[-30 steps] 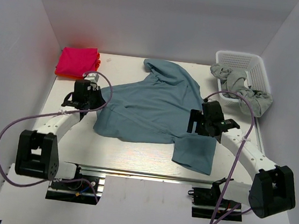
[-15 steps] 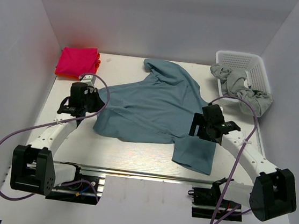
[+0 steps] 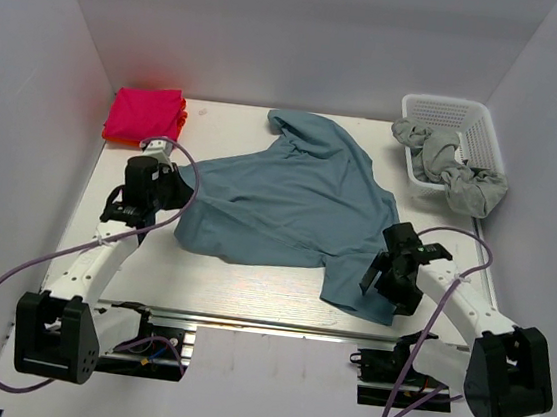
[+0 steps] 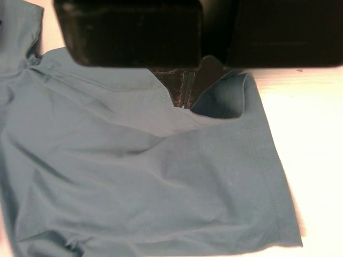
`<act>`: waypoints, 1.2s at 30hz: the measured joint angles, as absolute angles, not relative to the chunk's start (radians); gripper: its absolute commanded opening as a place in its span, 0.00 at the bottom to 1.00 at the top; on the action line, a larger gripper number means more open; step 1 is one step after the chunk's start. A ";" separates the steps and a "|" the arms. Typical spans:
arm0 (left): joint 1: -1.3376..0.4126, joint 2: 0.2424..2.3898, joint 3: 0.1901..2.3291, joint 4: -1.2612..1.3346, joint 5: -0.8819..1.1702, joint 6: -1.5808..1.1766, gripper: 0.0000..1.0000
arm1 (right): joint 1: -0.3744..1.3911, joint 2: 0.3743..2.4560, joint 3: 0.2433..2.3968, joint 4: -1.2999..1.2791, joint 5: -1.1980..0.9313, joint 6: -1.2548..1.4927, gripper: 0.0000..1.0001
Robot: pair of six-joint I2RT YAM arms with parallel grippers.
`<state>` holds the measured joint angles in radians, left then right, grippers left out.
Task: Fold and stack the t-shirts
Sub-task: Flatten out the tshirt
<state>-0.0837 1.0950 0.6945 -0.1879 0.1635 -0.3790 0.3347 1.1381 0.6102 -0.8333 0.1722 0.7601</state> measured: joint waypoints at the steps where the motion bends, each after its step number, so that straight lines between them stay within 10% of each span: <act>1: -0.086 1.084 0.694 -0.187 0.164 -0.383 0.00 | 0.334 1.128 0.608 -0.838 0.155 0.770 0.90; 9: -0.089 0.991 0.687 -0.171 0.178 -0.405 0.00 | 0.333 1.157 0.553 -0.769 0.096 0.803 0.75; 13: -0.089 0.987 0.678 -0.172 0.187 -0.416 0.00 | 0.330 1.152 0.548 -0.736 0.084 0.789 0.27; 14: -0.089 0.986 0.676 -0.171 0.191 -0.420 0.00 | 0.330 1.145 0.543 -0.720 0.076 0.776 0.01; 36: -0.100 1.092 0.538 -0.155 0.269 -0.469 0.00 | 0.330 0.944 0.609 -0.444 0.169 0.660 0.00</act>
